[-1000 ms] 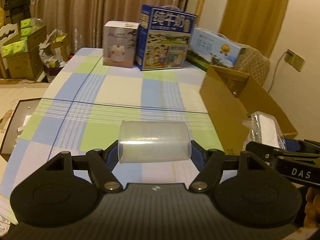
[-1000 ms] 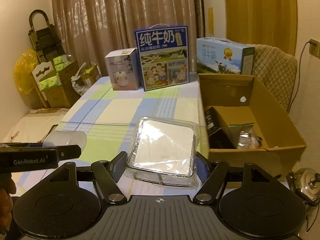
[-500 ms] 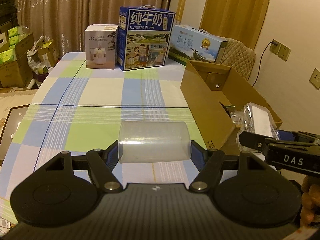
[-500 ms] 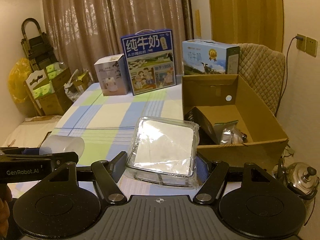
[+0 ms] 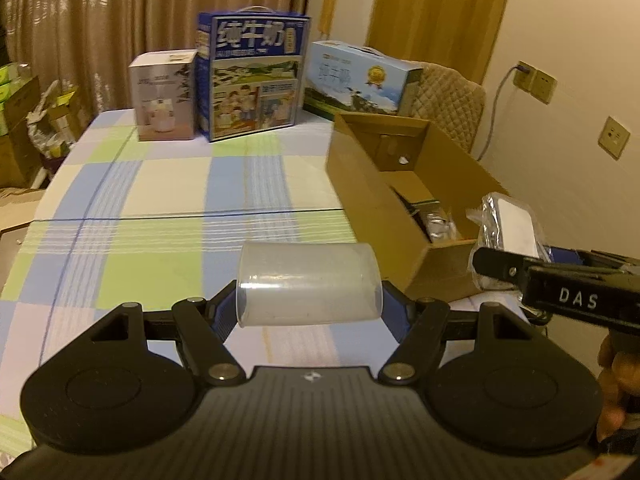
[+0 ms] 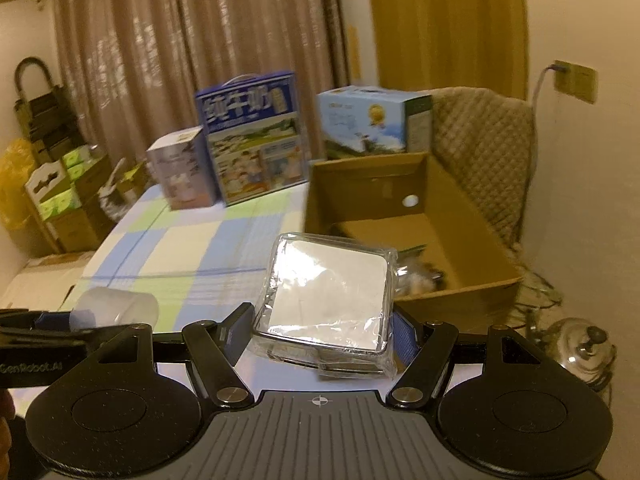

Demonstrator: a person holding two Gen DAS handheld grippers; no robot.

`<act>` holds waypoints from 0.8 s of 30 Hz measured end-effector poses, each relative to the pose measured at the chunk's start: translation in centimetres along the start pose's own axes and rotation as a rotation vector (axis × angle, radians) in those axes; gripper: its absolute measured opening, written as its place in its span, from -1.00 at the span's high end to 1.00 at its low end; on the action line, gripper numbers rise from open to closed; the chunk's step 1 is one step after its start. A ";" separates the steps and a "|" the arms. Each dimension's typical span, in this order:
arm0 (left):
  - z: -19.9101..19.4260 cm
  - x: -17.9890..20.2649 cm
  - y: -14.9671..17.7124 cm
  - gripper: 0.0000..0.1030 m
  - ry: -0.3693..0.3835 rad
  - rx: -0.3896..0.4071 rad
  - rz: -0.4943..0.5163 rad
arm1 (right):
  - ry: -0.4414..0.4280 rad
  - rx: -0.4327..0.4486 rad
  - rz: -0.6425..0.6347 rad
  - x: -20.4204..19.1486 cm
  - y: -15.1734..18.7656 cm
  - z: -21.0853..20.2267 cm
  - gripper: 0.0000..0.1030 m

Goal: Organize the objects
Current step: 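Carry the cylinder with the left tool while the right tool carries the pack to the box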

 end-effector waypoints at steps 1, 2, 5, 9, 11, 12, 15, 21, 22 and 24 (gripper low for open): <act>0.3 0.4 -0.2 -0.31 0.010 -0.003 0.005 | 0.013 0.001 0.003 0.8 -0.4 0.2 -0.30; 0.8 0.9 -0.5 -0.31 0.023 -0.007 0.009 | 0.023 0.000 0.002 1.4 -0.8 0.4 -0.30; 2.3 2.4 -1.4 -0.31 0.056 -0.017 0.020 | 0.049 -0.002 -0.004 3.2 -1.7 1.1 -0.30; 4.2 4.3 -2.9 -0.31 0.090 -0.025 0.039 | 0.063 0.009 -0.003 5.0 -2.9 1.9 -0.31; 5.2 5.2 -3.8 -0.31 0.103 -0.027 0.049 | 0.065 0.013 -0.004 5.8 -3.5 2.4 -0.30; 5.8 5.6 -4.2 -0.31 0.110 -0.029 0.054 | 0.065 0.013 -0.004 6.1 -3.7 2.6 -0.30; 7.3 6.5 -5.6 -0.31 0.126 -0.032 0.060 | 0.064 0.013 -0.008 6.8 -4.5 3.5 -0.30; 10.2 8.0 -7.7 -0.31 0.151 -0.034 0.073 | 0.070 0.005 -0.015 8.0 -5.5 5.6 -0.30; 10.7 8.3 -8.0 -0.31 0.155 -0.035 0.077 | 0.071 0.002 -0.013 8.3 -5.6 6.0 -0.30; 11.6 8.7 -8.4 -0.31 0.162 -0.038 0.082 | 0.076 0.000 -0.007 8.8 -5.9 6.6 -0.30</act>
Point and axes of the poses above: each gripper's, at about its wrist camera, not at the fingertips, and z roughly the way its jaws point, x to its right, y to its underside, the point moved 7 cm from there along z, roughly the way its jaws point, and after that the axes turned 13 degrees about y, right-handed, at the moved point
